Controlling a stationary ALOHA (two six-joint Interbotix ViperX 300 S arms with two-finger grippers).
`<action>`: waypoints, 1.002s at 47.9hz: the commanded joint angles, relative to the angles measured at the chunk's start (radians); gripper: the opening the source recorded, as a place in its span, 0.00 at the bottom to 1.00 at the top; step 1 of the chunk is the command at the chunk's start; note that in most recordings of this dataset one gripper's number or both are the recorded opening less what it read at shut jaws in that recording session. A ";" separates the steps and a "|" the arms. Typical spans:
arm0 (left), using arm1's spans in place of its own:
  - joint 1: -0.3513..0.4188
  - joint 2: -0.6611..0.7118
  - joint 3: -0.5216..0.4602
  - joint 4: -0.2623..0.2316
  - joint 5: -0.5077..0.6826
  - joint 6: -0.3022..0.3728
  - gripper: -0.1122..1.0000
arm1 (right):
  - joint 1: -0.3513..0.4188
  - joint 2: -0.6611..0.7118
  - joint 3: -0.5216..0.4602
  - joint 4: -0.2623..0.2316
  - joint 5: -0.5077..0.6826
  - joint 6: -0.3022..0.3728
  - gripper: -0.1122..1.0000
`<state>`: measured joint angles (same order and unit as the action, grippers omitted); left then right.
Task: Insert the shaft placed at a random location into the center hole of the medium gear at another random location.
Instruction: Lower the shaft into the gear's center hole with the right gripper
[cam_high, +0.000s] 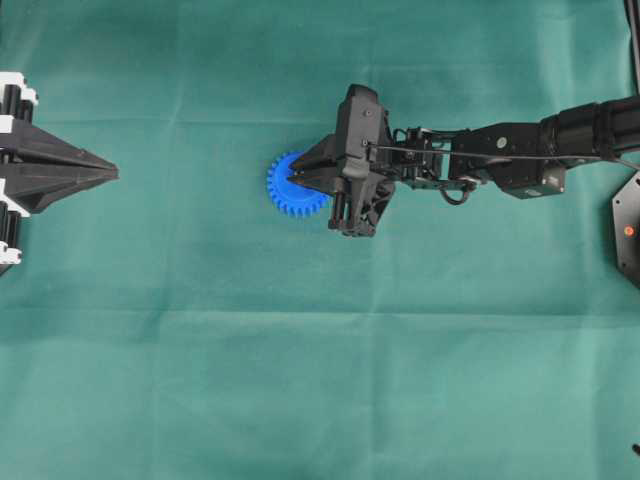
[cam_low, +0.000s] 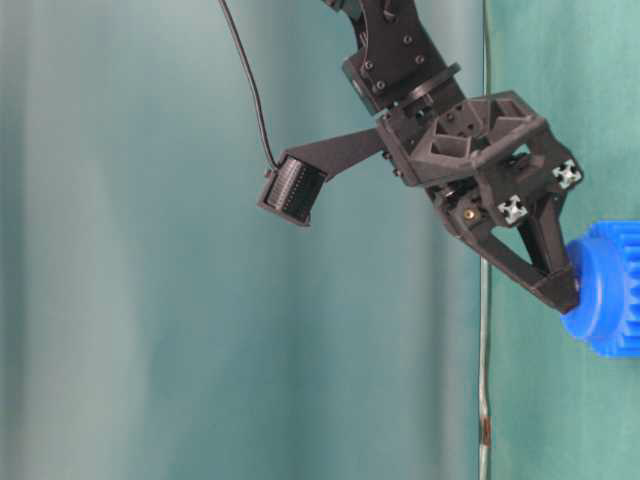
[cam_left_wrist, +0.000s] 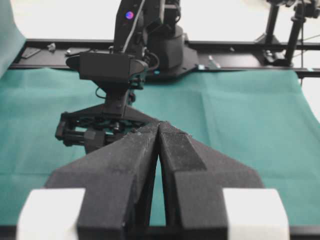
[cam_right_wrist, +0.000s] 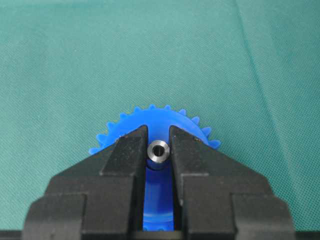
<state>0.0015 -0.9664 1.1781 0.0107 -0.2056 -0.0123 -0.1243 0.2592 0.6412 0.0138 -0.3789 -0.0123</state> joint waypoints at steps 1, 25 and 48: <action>0.000 0.008 -0.020 0.002 -0.006 0.002 0.10 | -0.003 -0.017 -0.020 0.002 -0.012 0.005 0.23; 0.000 0.008 -0.020 0.002 0.000 0.002 0.10 | -0.002 -0.018 -0.025 0.002 -0.021 0.006 0.58; 0.000 0.006 -0.020 0.002 0.000 0.000 0.10 | 0.005 -0.103 -0.015 0.002 -0.008 0.005 0.80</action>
<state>0.0015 -0.9664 1.1781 0.0092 -0.2010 -0.0123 -0.1212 0.2194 0.6397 0.0138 -0.3850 -0.0138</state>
